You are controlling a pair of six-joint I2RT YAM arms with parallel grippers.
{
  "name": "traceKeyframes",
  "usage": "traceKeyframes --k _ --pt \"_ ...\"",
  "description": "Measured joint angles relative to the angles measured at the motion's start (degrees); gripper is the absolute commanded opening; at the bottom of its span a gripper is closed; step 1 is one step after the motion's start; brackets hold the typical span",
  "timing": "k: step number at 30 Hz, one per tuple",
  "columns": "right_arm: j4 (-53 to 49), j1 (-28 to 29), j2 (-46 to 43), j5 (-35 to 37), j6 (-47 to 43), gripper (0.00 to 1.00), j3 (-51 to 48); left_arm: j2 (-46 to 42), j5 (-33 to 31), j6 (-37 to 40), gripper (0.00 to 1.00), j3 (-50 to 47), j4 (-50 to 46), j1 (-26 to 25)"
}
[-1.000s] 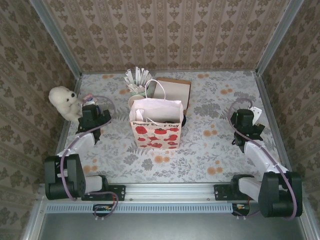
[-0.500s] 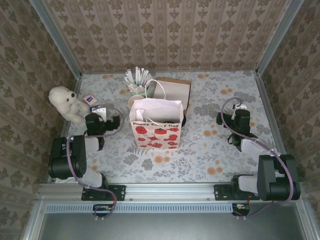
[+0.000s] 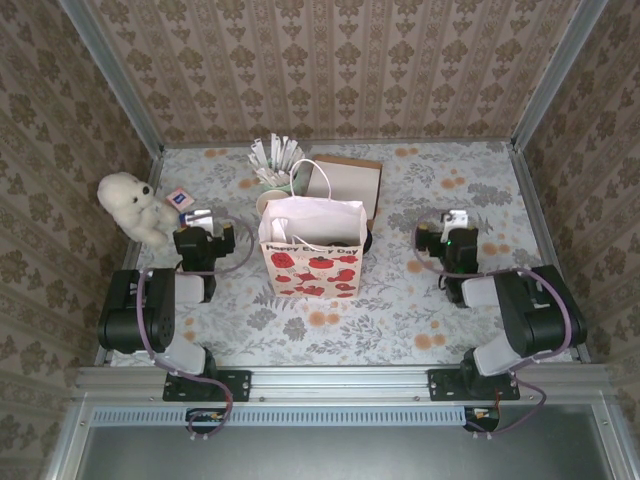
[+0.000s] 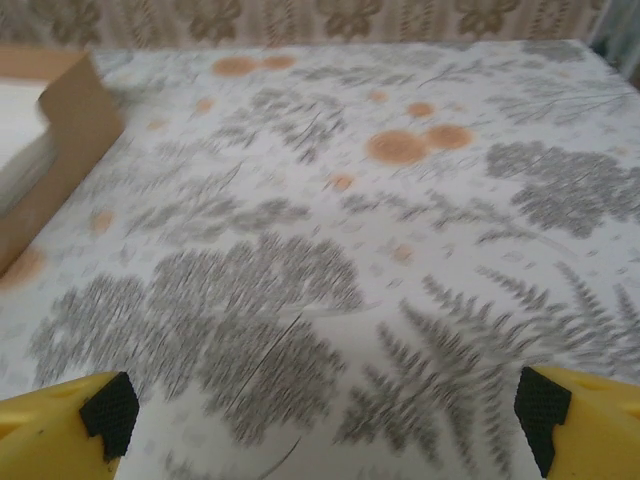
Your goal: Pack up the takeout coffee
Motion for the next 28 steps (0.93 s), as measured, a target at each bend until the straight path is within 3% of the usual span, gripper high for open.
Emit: traceKeyframes --k 3,9,17,28 --pt "2.3 1.2 0.8 3.1 -1.0 1.00 -2.1 0.0 -0.5 0.0 1.00 0.0 0.5 0.0" --pt "0.7 -4.1 0.6 3.7 0.8 1.00 3.2 0.0 -1.2 0.0 1.00 0.0 0.7 -0.1" --pt "-2.7 -6.5 0.7 -8.6 0.3 1.00 4.3 0.0 -1.4 0.0 1.00 0.0 0.7 -0.4" --pt "-3.4 -6.7 0.7 -11.8 0.3 1.00 4.3 0.0 -1.1 0.0 1.00 0.0 0.7 -0.1"
